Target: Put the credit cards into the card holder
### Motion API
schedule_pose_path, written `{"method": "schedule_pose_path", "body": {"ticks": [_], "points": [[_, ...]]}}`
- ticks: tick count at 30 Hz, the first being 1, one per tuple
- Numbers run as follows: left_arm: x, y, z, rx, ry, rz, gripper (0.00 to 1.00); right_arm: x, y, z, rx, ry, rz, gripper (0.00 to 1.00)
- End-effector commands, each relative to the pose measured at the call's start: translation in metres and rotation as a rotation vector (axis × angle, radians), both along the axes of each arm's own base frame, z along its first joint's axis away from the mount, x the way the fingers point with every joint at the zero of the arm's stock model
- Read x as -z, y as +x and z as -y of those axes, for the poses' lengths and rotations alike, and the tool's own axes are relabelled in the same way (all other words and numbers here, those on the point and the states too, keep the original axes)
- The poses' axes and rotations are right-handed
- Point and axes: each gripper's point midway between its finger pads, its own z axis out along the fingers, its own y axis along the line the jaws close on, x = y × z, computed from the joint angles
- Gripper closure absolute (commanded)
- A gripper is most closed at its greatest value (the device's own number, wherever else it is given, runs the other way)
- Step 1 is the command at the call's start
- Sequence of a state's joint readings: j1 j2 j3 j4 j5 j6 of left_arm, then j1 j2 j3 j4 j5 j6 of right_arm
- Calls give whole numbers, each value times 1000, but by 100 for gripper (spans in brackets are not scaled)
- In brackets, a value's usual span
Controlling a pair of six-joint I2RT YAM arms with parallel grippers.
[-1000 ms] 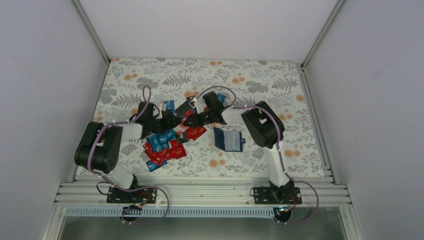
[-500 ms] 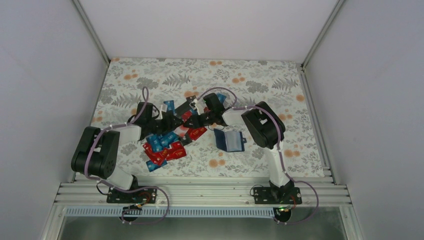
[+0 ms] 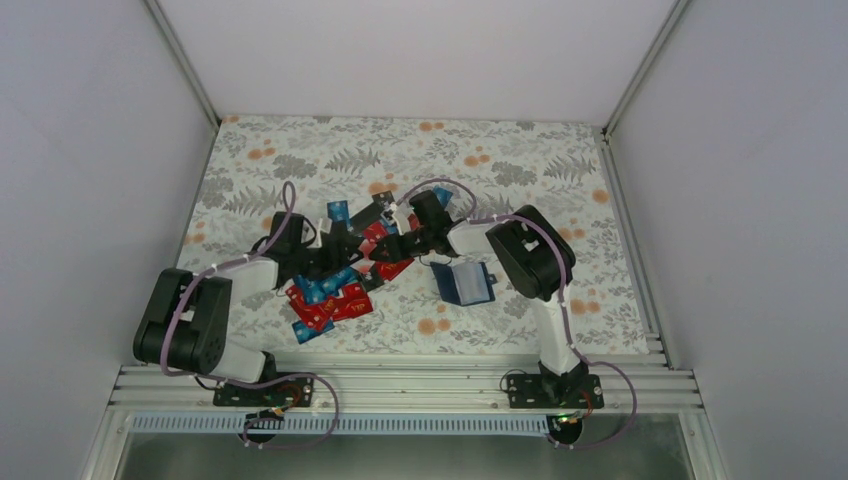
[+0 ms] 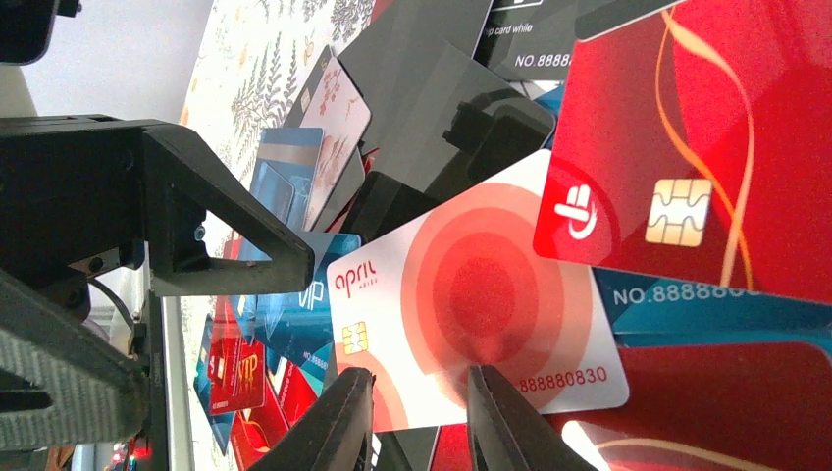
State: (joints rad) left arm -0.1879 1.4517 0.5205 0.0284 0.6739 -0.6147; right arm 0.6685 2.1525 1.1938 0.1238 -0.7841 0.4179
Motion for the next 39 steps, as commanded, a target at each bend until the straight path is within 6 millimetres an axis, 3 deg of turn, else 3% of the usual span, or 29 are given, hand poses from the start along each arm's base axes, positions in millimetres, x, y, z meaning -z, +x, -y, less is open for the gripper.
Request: {"method": "schedule_pose_path", "body": {"ticks": [1, 26, 31, 39], "points": [[15, -13, -11, -12, 78, -48, 28, 74, -48, 34, 15, -251, -188, 72], [29, 0, 5, -10, -15, -68, 27, 83, -50, 31, 2, -263, -202, 72], [26, 4, 6, -10, -20, -47, 36, 84, -50, 30, 2, -264, -203, 72], [33, 7, 4, -19, 8, -57, 65, 81, -47, 28, 1, -260, -197, 72]]}}
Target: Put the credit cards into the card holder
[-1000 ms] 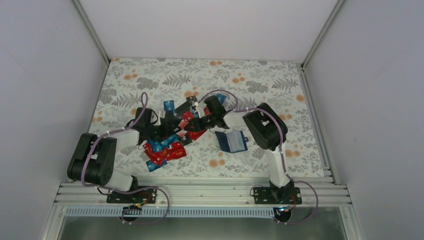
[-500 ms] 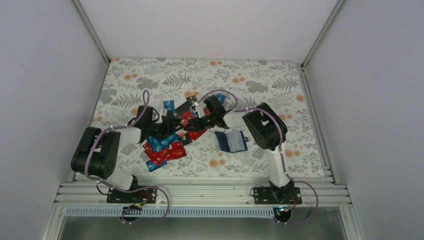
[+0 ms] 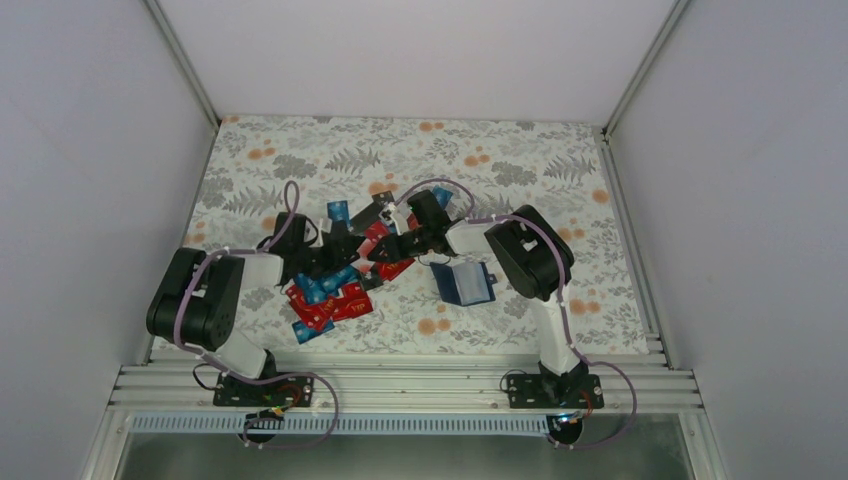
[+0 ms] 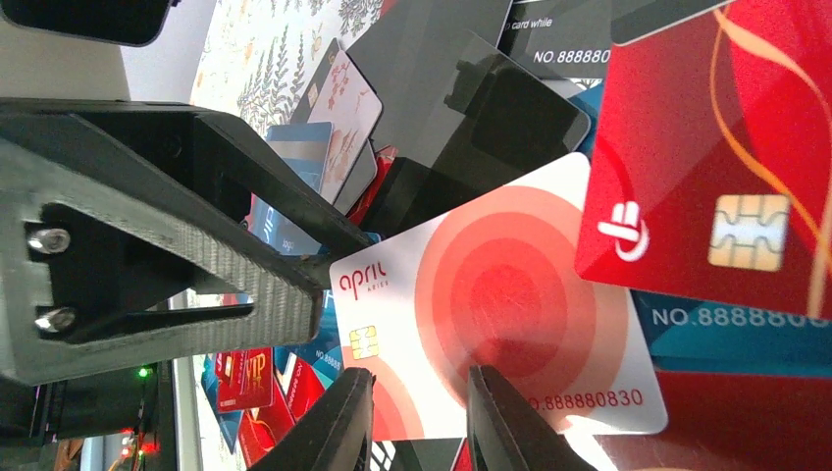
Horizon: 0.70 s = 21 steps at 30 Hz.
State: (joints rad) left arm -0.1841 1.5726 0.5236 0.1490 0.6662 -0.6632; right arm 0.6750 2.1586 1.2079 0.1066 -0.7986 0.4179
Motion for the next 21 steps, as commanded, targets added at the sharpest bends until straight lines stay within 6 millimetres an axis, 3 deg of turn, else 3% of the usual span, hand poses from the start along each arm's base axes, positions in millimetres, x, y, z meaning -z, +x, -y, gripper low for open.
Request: {"method": "schedule_pose_path", "body": {"ticks": [1, 6, 14, 21], "points": [[14, -6, 3, 19, 24, -27, 68, 82, -43, 31, 16, -264, -179, 72], [19, -7, -1, 5, 63, -38, 96, 80, -42, 30, 16, -261, -176, 72], [16, -7, -3, -6, 70, -29, 98, 65, -35, 27, 25, -253, -151, 72], [-14, 1, -3, -13, 67, 41, 98, 5, -17, 16, 46, -188, -52, 62]]}}
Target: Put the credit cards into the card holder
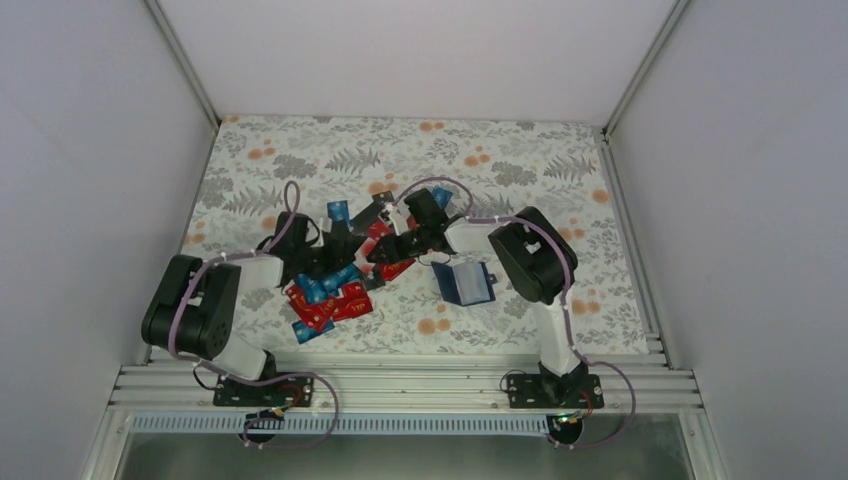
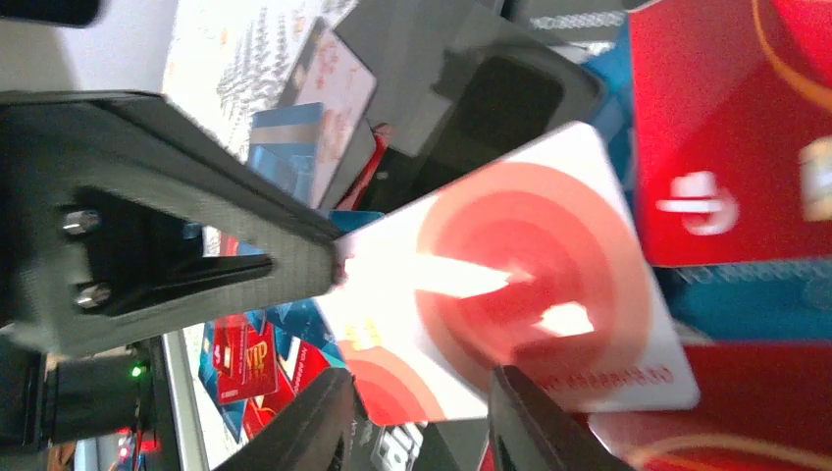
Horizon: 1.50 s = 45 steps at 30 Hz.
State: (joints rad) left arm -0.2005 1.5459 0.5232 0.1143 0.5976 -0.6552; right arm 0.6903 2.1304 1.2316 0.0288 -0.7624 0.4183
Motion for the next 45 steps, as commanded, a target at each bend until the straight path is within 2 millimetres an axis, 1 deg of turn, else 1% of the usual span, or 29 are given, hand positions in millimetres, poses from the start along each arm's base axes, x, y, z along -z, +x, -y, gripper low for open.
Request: {"method": "schedule_pose_path", "body": {"ticks": [1, 2, 5, 7, 8, 11, 14, 15, 18, 19, 21, 25, 29, 33, 36, 42, 45], "points": [[-21, 2, 1, 8, 10, 45, 98, 3, -11, 17, 43, -143, -29, 58], [-28, 4, 1, 7, 9, 61, 98, -7, -9, 18, 52, -140, -12, 54], [-50, 8, 3, 13, 0, 117, 98, -37, -1, 23, 85, -118, 41, 36], [-66, 10, 3, 13, -7, 156, 98, -56, 2, 31, 113, -100, 69, 28], [-74, 11, 4, 17, -12, 174, 98, -65, 4, 36, 132, -90, 82, 25], [-97, 13, 7, 20, -35, 226, 97, -89, 6, 54, 180, -52, 107, 22], [-120, 14, 14, 34, -74, 278, 98, -105, 3, 72, 210, 9, 101, 22], [-128, 15, 17, 38, -87, 298, 98, -119, 0, 78, 220, 46, 112, 22], [-151, 18, 26, 48, -120, 341, 98, -139, -6, 89, 246, 119, 107, 24], [-160, 18, 30, 51, -137, 359, 98, -149, -8, 92, 251, 147, 111, 25], [-174, 18, 39, 60, -181, 378, 98, -158, -14, 95, 268, 190, 98, 26], [-201, 15, 58, 77, -244, 400, 98, -180, -16, 100, 321, 277, 94, 31], [-226, 12, 72, 88, -300, 426, 98, -205, -16, 99, 341, 367, 108, 32], [-245, 7, 85, 102, -357, 448, 98, -227, -14, 101, 361, 417, 134, 33], [-258, 3, 93, 116, -392, 469, 98, -245, -12, 106, 389, 452, 165, 34], [-276, -4, 100, 127, -431, 506, 98, -265, -8, 121, 441, 499, 214, 41], [-284, -7, 98, 120, -438, 533, 97, -268, -6, 124, 446, 501, 215, 41]]}}
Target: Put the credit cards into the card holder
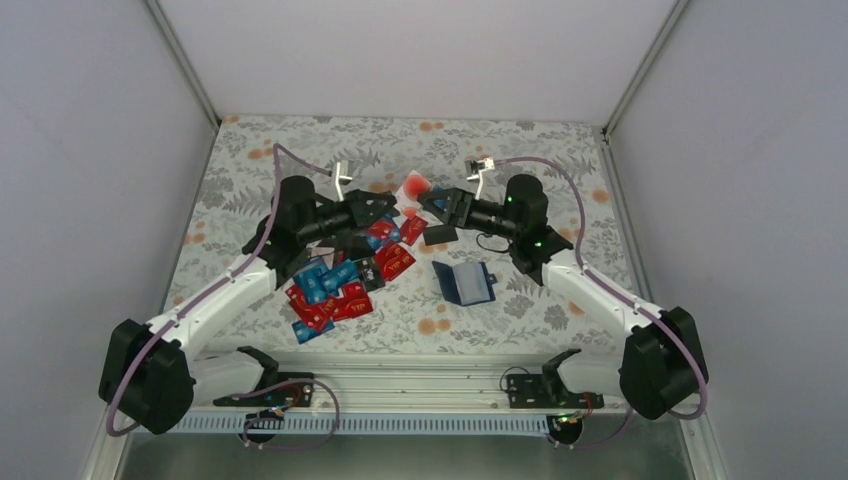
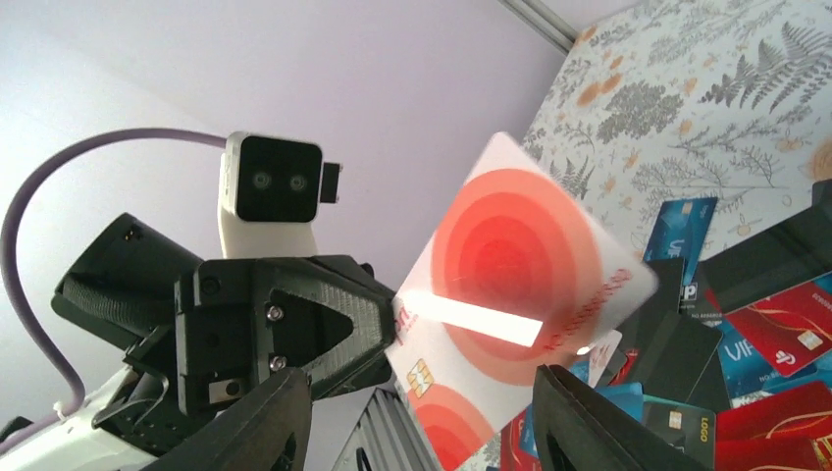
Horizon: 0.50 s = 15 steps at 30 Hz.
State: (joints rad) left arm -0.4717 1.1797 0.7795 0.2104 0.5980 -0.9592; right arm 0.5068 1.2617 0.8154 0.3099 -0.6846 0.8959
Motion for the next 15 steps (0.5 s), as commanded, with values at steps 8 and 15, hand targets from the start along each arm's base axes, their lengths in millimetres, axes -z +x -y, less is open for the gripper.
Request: {"method": "schedule_pose_path", "body": {"ticks": [8, 15], "points": [[-54, -10, -5, -20, -93, 158, 97, -8, 3, 13, 31, 23, 22, 45], [-53, -14, 3, 19, -114, 160, 98, -35, -5, 9, -29, 87, 111, 51]]}}
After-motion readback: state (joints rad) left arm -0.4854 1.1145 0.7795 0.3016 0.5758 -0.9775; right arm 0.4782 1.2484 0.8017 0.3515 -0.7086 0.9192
